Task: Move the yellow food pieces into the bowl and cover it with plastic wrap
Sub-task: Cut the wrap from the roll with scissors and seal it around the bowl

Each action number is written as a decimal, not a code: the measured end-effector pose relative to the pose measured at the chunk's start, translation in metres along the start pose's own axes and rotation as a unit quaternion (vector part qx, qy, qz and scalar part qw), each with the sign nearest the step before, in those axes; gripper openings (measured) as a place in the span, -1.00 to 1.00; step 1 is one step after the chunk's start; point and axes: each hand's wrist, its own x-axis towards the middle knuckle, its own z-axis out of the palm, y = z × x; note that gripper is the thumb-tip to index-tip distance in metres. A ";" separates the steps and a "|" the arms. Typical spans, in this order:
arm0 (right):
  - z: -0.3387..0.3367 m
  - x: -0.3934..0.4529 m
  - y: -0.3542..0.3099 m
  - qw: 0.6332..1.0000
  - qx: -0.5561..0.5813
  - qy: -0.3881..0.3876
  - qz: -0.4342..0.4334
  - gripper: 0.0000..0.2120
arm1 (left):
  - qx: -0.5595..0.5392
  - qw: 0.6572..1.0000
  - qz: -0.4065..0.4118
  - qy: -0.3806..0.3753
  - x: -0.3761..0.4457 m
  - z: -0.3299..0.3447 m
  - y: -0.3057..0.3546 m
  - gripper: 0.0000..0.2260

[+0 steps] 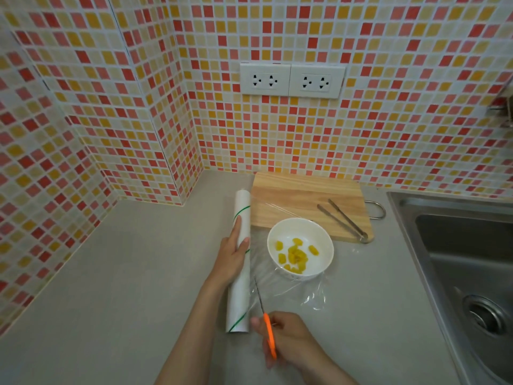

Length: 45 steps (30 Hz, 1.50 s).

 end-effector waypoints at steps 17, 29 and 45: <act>0.002 0.031 -0.014 0.998 -0.018 0.062 -0.026 -0.50 | -0.018 1.000 0.000 0.009 -0.006 -0.005 0.002 -0.49; 0.011 0.047 -0.033 0.996 0.016 0.080 -0.041 -0.53 | -0.035 0.999 0.007 0.011 -0.016 -0.012 0.006 -0.49; 0.013 0.075 -0.062 0.994 0.043 0.100 -0.027 -0.53 | -0.035 0.999 0.012 0.038 -0.016 -0.019 -0.003 -0.51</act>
